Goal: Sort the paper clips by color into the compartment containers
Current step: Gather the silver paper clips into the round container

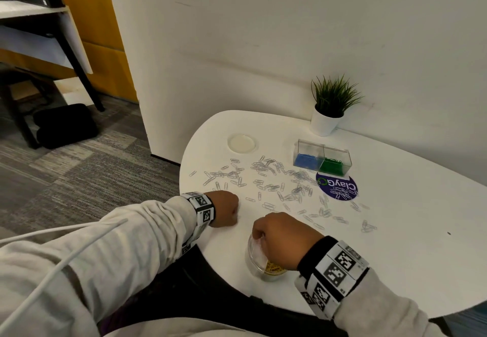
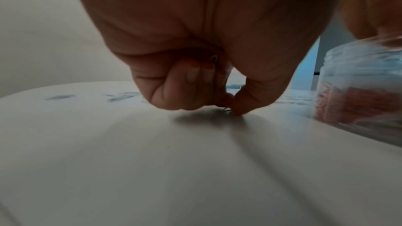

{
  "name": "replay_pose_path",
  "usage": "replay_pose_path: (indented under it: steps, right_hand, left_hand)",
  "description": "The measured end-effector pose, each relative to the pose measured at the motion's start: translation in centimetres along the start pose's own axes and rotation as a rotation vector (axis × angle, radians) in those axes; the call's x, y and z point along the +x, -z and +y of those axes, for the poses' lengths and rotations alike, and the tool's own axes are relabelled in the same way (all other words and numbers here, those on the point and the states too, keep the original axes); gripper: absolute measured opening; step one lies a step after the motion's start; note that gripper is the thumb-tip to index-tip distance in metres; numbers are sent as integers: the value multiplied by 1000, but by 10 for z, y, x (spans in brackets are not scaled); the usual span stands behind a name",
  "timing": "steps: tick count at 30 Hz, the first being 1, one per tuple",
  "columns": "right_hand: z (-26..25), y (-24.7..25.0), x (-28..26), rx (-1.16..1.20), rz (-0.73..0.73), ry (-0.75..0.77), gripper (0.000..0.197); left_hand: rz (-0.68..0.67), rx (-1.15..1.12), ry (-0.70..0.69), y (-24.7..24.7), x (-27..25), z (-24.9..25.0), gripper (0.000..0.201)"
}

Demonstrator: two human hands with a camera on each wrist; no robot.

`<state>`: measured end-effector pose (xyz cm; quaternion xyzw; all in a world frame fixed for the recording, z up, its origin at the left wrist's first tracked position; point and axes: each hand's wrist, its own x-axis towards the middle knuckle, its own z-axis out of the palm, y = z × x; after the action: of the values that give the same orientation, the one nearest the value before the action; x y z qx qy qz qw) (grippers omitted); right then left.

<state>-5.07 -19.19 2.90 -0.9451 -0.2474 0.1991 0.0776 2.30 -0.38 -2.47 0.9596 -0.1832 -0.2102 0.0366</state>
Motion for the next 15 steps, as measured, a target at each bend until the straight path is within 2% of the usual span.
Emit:
replay_pose_path:
  steps: [3, 6, 11, 13, 15]
  right_hand:
    - [0, 10, -8, 85, -8, 16, 36]
    - [5, 21, -15, 225, 21, 2, 36]
    - [23, 25, -26, 596, 101, -91, 30]
    - [30, 22, -26, 550, 163, -107, 24]
    - [39, 15, -25, 334, 191, -142, 19]
  left_hand:
    - [11, -90, -22, 9, -2, -5, 25]
    - [59, -253, -115, 33, -12, -4, 14]
    - [-70, -263, -294, 61, -36, 27, 8]
    - [-115, -167, -352, 60, -43, 43, 9]
    - [-138, -40, -407, 55, -46, 57, 10]
